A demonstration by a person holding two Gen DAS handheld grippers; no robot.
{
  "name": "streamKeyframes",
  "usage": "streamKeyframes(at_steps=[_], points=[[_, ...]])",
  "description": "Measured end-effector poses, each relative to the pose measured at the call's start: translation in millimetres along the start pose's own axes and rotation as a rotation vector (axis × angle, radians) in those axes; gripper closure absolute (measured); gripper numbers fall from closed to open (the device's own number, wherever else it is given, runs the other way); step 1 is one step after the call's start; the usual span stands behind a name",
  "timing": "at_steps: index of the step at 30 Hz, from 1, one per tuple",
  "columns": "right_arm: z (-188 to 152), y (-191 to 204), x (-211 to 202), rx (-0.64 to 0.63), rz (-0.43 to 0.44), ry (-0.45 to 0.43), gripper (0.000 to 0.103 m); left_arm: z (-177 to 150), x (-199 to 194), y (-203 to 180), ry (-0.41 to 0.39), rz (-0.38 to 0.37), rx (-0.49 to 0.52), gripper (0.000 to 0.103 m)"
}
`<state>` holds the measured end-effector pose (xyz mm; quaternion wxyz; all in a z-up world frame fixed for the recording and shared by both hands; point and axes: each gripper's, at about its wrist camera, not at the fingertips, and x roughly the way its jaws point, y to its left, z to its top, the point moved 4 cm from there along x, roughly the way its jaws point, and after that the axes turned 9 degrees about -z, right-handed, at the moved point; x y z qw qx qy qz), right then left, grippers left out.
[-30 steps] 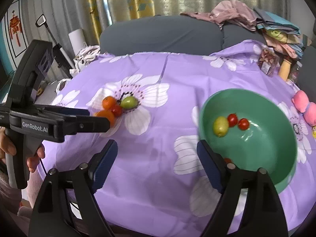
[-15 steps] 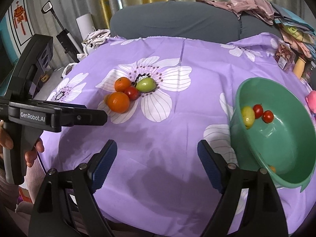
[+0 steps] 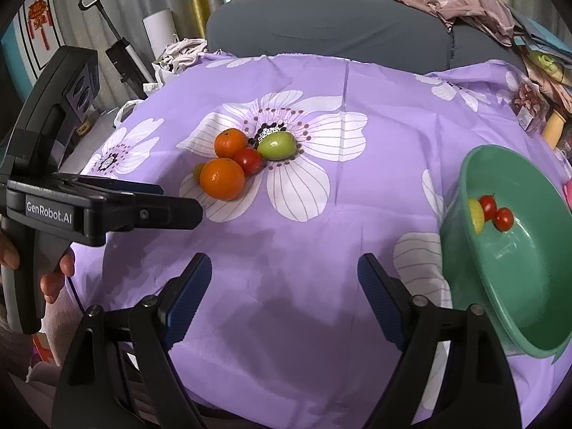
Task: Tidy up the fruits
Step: 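Bring both tools together and close them around the large orange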
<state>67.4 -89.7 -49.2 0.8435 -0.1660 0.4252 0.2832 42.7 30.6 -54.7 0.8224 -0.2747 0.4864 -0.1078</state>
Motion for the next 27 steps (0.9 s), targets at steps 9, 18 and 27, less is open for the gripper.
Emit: streamKeyframes(at_steps=[9, 18, 27], points=[[3, 5, 16, -0.009, 0.007, 0.034, 0.019, 2, 4, 8, 0.009, -0.015, -0.015, 0.004], [5, 12, 29, -0.027, 0.019, 0.060, 0.019, 7, 5, 10, 0.007, -0.040, -0.005, 0.004], [8, 16, 34, -0.039, 0.041, 0.061, 0.019, 5, 1, 7, -0.007, -0.070, 0.011, 0.004]])
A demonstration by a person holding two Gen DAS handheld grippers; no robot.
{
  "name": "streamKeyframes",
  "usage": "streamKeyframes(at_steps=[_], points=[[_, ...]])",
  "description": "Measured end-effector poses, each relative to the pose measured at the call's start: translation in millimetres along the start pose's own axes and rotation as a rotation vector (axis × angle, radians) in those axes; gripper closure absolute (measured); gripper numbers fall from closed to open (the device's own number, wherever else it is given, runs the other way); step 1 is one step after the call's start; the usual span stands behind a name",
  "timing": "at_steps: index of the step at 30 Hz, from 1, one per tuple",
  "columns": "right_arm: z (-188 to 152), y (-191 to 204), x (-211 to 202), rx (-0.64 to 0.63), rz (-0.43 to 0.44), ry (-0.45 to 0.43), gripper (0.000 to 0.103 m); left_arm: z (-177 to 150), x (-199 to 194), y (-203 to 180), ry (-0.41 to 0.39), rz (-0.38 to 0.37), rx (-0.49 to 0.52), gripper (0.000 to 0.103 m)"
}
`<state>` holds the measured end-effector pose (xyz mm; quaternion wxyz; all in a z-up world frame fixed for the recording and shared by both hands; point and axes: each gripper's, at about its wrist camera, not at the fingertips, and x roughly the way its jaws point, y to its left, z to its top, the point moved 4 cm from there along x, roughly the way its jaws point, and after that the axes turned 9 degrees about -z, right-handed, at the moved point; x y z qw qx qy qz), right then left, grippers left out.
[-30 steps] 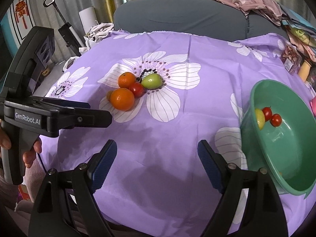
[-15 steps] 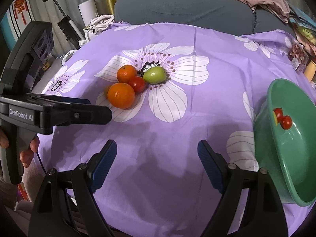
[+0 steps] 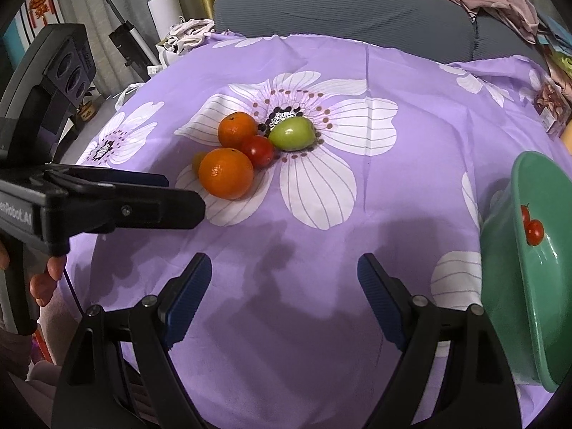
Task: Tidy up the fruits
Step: 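Bring both tools together and close them around the large orange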
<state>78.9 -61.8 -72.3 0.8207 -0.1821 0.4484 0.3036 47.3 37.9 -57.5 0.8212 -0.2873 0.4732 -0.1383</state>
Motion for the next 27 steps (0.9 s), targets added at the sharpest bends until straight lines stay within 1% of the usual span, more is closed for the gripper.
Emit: streamKeyframes(at_steps=[5, 9, 12, 15, 20, 27], points=[[1, 4, 4, -0.011, 0.022, 0.005, 0.019, -6, -1, -4, -0.001, -0.014, 0.049, 0.004], [2, 10, 9, -0.027, 0.047, 0.009, 0.019, -8, 0, -4, -0.003, -0.031, 0.067, 0.004], [4, 15, 13, -0.032, 0.069, 0.013, 0.019, -3, -1, -2, -0.015, -0.055, 0.049, 0.004], [10, 19, 15, -0.039, 0.095, 0.006, 0.019, 2, -1, 2, -0.025, -0.055, 0.034, 0.004], [21, 19, 23, -0.022, 0.125, 0.001, 0.019, 15, 1, 9, -0.035, -0.097, -0.019, 0.004], [31, 21, 37, 0.012, 0.193, 0.020, 0.019, 21, 12, 8, 0.004, -0.076, -0.010, 0.005]])
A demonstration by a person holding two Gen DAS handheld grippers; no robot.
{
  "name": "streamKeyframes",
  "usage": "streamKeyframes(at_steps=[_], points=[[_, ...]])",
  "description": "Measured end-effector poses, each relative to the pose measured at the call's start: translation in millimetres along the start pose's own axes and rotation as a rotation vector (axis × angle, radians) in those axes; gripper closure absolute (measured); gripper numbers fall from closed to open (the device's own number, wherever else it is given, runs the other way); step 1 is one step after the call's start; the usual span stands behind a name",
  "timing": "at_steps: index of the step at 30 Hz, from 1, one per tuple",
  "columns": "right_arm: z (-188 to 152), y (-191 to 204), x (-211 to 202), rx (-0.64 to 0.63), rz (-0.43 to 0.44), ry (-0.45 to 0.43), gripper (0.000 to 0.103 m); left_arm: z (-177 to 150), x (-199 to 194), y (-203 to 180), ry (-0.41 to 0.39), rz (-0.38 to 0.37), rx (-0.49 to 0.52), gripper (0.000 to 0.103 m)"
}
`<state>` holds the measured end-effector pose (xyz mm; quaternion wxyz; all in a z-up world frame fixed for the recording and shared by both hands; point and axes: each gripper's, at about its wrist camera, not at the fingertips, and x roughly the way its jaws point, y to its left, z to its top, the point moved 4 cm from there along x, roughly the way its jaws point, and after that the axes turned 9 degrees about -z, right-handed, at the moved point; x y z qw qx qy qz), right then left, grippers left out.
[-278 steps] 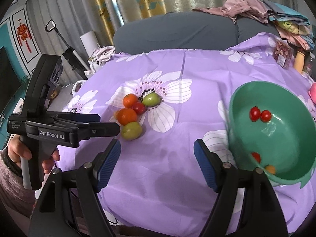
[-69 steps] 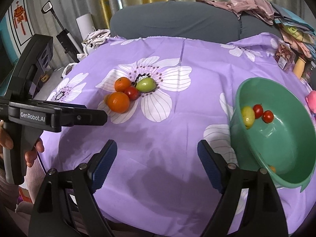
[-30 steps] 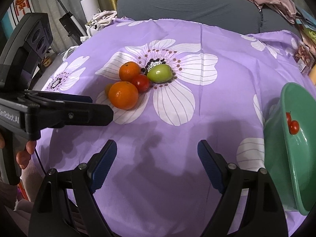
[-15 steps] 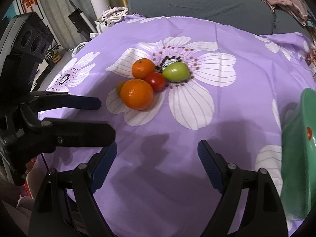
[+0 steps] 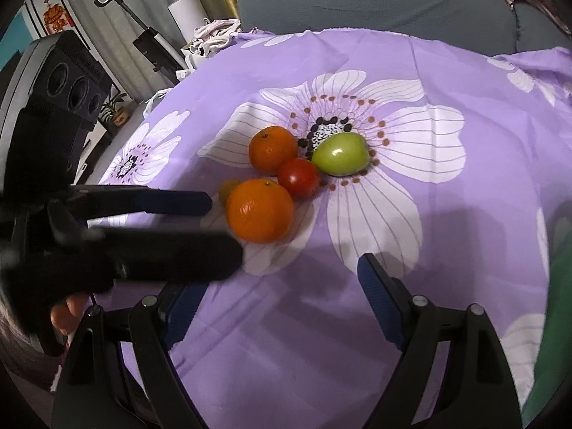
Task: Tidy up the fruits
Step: 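Bring both tools together and close them around the large orange, then carry the orange between both tools over the green bowl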
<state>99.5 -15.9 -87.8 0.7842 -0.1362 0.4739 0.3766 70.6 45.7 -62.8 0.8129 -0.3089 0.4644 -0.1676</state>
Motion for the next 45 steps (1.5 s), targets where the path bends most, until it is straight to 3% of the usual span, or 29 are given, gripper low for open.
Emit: streamKeyframes(at_steps=[4, 10, 12, 17, 20, 24, 45], points=[[6, 3, 8, 0.002, 0.030, 0.011, 0.019, 2, 4, 3, 0.010, 0.008, -0.010, 0.014], [17, 7, 18, -0.006, 0.068, 0.020, 0.023, 10, 4, 9, 0.000, 0.012, -0.018, 0.015], [21, 9, 23, -0.012, 0.078, 0.026, 0.028, 12, 7, 11, 0.009, 0.016, -0.014, 0.032], [26, 11, 32, -0.001, 0.109, 0.057, 0.040, 14, 9, 13, 0.018, 0.035, 0.004, 0.039], [26, 15, 35, -0.007, 0.119, 0.063, 0.054, 15, 12, 14, 0.019, 0.047, 0.010, 0.045], [26, 17, 35, -0.016, 0.104, 0.063, 0.055, 15, 13, 16, 0.025, 0.074, 0.034, 0.054], [-4, 7, -6, 0.047, 0.098, -0.022, 0.056, -3, 16, -27, 0.065, 0.068, 0.116, 0.056]])
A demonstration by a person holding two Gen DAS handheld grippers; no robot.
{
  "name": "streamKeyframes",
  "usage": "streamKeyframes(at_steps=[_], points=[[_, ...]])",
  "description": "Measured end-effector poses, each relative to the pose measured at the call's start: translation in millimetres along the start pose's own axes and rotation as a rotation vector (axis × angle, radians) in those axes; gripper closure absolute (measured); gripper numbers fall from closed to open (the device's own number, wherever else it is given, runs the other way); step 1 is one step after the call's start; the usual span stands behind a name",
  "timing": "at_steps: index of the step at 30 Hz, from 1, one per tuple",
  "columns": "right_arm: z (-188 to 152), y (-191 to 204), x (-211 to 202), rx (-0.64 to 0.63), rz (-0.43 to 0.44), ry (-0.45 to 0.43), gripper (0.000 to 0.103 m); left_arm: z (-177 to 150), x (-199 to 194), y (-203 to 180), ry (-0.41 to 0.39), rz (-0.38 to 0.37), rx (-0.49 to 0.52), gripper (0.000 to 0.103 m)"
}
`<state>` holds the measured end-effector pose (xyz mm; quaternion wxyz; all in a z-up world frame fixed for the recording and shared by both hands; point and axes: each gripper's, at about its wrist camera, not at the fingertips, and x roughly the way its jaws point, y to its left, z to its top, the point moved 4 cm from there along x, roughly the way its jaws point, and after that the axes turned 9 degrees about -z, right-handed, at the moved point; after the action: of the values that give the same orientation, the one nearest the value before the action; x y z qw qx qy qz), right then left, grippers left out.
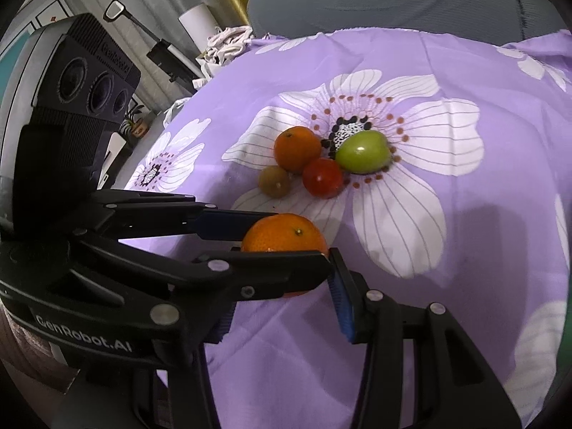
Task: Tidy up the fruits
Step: 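Carry the orange between both tools over the green bowl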
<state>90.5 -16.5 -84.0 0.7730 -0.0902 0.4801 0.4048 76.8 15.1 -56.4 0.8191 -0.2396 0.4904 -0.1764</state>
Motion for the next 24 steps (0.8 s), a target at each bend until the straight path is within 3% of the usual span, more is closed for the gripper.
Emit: streamKeyframes(at_steps=[24], points=[[-17, -63, -110, 0.141, -0.088, -0.259, 0.056, 32, 22, -126, 0.012, -0.003, 0.291, 0.056]])
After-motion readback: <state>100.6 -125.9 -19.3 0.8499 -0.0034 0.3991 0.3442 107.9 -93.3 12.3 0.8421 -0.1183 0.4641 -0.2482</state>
